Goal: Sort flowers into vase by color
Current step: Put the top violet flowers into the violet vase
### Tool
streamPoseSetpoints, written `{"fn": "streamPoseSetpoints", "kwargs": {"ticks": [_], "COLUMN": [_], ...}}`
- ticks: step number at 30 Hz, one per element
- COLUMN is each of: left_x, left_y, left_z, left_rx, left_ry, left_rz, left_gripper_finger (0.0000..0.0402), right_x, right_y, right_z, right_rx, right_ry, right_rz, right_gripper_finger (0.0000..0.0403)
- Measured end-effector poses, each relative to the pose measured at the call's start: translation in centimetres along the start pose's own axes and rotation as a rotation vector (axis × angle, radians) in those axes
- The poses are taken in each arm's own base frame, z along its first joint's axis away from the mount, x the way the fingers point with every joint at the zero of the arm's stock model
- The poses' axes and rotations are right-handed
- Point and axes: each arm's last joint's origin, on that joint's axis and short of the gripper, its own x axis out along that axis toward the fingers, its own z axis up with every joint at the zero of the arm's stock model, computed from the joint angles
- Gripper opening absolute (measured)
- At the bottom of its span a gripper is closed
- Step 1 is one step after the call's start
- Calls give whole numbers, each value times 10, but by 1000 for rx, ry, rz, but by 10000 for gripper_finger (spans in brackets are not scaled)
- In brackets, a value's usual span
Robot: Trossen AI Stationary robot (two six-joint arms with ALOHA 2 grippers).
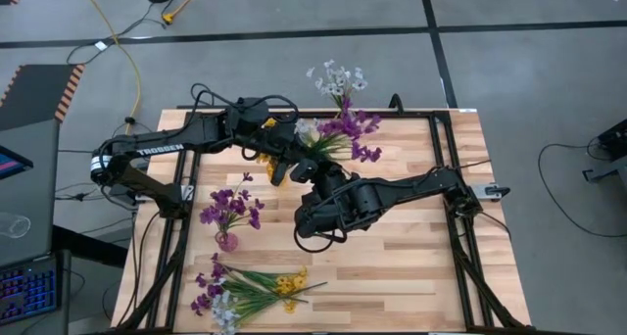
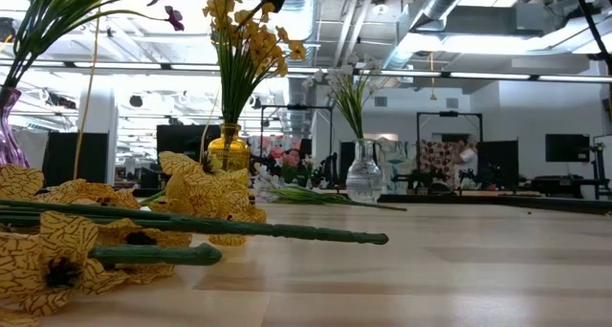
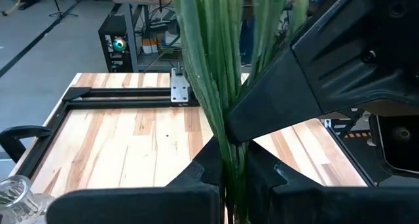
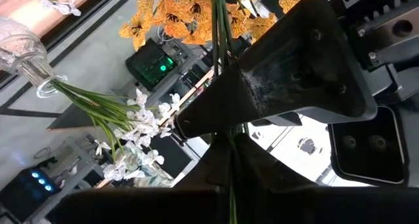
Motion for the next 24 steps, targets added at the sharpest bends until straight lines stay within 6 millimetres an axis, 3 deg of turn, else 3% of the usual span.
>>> {"fn": "streamPoseSetpoints", "kwargs": {"ticks": [15,24], "left_x": [-1,-5], "left_y": [2,13], "left_z": [0,3], "left_rx": [1,2], "left_ry": [0,-35], "left_rz": [10,74], "left_gripper_finger": [10,10], "right_x": [4,0], "right_y": [-4,-5], "right_z": [0,-5], "right_rx": [182,348], "right_ry": [3,82], "right_rz": [-7,-48], "right_gripper_finger": [152,162]}}
